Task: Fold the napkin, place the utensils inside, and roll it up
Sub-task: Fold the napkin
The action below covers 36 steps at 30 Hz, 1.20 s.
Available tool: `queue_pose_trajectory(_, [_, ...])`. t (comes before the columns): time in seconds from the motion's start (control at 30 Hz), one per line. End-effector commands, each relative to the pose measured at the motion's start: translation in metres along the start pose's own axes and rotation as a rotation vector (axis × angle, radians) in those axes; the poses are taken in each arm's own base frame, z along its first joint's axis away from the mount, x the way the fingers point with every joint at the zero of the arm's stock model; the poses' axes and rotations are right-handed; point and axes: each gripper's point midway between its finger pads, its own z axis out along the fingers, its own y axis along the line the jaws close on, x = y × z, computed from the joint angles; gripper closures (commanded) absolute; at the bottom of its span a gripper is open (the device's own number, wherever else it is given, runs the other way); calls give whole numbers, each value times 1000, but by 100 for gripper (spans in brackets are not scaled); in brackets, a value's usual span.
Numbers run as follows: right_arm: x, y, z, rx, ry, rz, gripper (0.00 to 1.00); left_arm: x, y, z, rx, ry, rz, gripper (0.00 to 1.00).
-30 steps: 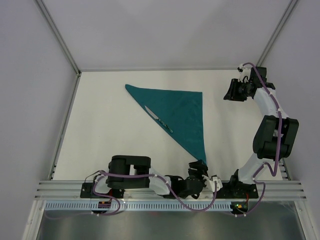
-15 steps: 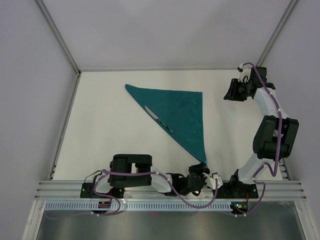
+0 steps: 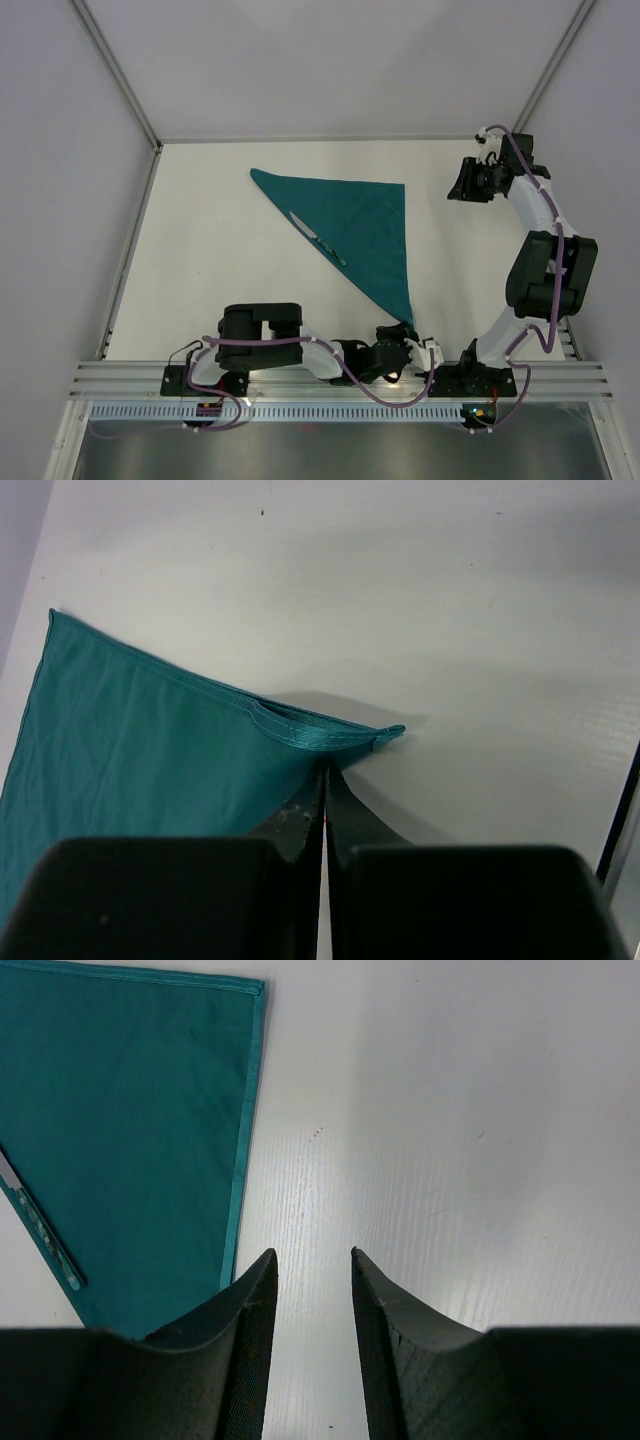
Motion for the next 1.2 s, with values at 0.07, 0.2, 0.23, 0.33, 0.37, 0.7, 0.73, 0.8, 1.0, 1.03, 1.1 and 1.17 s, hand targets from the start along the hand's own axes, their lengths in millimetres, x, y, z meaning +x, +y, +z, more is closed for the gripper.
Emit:
queue_pose_trajectory(0.07, [-17, 9, -12, -16, -64, -23, 59, -43, 18, -6, 5, -93, -115, 98])
queue_pose_trajectory(0.2, [-18, 9, -13, -15, -66, -25, 59, -48, 25, -9, 15, -106, -151, 98])
queue_pose_trajectory(0.23, [-18, 9, -13, -15, -66, -25, 59, -50, 26, -10, 27, -111, -159, 98])
queue_pose_trajectory(0.33, [-18, 9, -13, -15, -68, -27, 59, -52, 23, -13, 58, -109, -149, 89])
queue_pose_trajectory(0.37, [-17, 9, -13, -13, -65, -26, 59, -51, 22, -13, 66, -106, -147, 83])
queue_pose_trajectory(0.7, [-17, 10, -15, -16, -65, -32, 59, -42, 2, -16, 171, -70, -124, 41])
queue_pose_trajectory(0.73, [-17, 10, -15, -18, -66, -31, 59, -41, 1, -15, 170, -65, -119, 41])
queue_pose_trajectory(0.8, [-16, 10, -15, -19, -64, -31, 59, -38, -1, -11, 167, -64, -119, 41])
queue_pose_trajectory(1.0, [-16, 11, -16, -19, -65, -33, 59, -34, -4, 2, 155, -60, -126, 41])
queue_pose_trajectory(1.03, [-16, 10, -16, -18, -66, -34, 59, -33, -5, 4, 157, -60, -129, 40])
queue_pose_trajectory(1.1, [-16, 10, -16, -18, -66, -34, 59, -29, -6, 9, 155, -50, -131, 40])
queue_pose_trajectory(1.17, [-17, 11, -16, -19, -66, -36, 59, -28, -7, 11, 156, -48, -132, 39])
